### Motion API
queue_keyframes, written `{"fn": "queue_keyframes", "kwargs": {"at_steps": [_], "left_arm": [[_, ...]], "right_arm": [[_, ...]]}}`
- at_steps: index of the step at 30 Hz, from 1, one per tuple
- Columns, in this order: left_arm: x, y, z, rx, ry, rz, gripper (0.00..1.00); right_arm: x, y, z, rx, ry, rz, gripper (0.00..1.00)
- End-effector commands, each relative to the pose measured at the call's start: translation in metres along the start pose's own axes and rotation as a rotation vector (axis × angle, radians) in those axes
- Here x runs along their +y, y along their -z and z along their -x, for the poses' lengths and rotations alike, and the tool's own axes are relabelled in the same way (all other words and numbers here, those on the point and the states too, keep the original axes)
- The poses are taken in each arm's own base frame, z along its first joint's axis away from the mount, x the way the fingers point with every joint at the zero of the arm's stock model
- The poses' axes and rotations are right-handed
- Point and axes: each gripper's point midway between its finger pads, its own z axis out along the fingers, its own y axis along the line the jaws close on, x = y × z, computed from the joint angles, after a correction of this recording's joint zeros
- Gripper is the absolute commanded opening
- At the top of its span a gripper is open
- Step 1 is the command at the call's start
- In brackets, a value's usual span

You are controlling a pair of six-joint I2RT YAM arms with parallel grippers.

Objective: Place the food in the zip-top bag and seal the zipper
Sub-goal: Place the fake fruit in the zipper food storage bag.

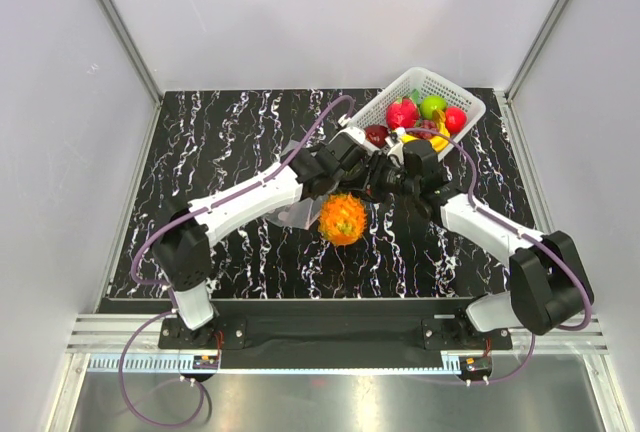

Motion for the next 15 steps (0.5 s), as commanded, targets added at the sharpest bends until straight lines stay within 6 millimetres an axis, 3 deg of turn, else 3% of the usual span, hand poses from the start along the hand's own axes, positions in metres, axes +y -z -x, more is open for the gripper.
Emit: {"fn": "queue_keyframes", "kwargs": {"at_steps": [1, 8, 15], "left_arm": [[-0.011, 0.021, 0.018, -0.087, 0.037, -0.048, 0.00], [-0.015, 0.034, 0.017, -0.097, 0.040, -0.085, 0.00], [-0.017, 0.039, 0.010, -0.077, 0.030, -0.098, 0.00]], "right_arm": [[-0.007, -0.004, 0.011, -0.028, -0.025, -0.091, 0.00], [-0.036, -0.021, 0.008, 0.024, -0.049, -0.192, 0.00], [-0.053, -0.025, 0.014, 0.010, -0.070, -0.257, 0.00]]}}
